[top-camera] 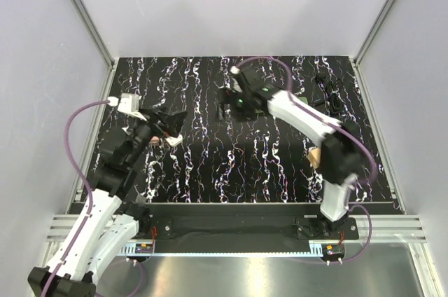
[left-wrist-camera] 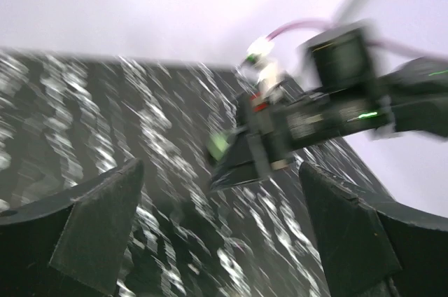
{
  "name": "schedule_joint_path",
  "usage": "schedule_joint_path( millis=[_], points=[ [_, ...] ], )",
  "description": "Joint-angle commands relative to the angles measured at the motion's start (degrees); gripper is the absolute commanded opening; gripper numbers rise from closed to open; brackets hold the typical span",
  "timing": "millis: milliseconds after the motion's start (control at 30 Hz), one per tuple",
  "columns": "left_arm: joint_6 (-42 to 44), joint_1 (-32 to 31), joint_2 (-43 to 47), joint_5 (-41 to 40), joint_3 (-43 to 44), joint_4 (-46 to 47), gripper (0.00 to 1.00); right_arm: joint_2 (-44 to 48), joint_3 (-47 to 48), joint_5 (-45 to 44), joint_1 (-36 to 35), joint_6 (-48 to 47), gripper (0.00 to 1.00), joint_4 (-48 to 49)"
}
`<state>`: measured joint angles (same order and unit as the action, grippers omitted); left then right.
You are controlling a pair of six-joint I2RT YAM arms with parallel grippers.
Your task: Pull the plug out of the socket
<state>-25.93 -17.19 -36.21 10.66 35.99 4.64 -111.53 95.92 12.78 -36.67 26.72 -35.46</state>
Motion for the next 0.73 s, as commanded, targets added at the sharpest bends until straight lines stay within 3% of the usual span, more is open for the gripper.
schedule_joint_path(
  millis=[0,167,333,400,633,700],
  points=[
    [-9.2,-0.7,-0.4,11.9,-3.9,-0.3,0.99,18.6,-14.8,-8.0,-0.8,1.7,1.0,5.2],
    [-16.6,-2.2,6.7,14.8,-15.6,5.2,0.99,38.5,-40.6,-10.1,-0.8,8.6,1.0,9.4],
    [-27.4,-3.0,10.8,20.1,-28.4,20.9,0.99,60.8,-62.8,-6.7,-0.9,20.0,1.0,17.5],
    [-32.7,-3.7,12.6,20.9,-31.9,28.2,0.99,69.6,-67.9,-5.6,-0.8,23.4,1.0,20.3],
    [-38.3,-4.3,24.0,24.7,-43.4,31.4,0.99,90.6,-83.8,-2.8,-0.9,32.6,1.0,20.6],
    [-43.4,-4.4,28.4,27.8,-44.7,38.0,0.99,97.2,-85.3,2.4,-0.9,32.9,1.0,21.9]
  ],
)
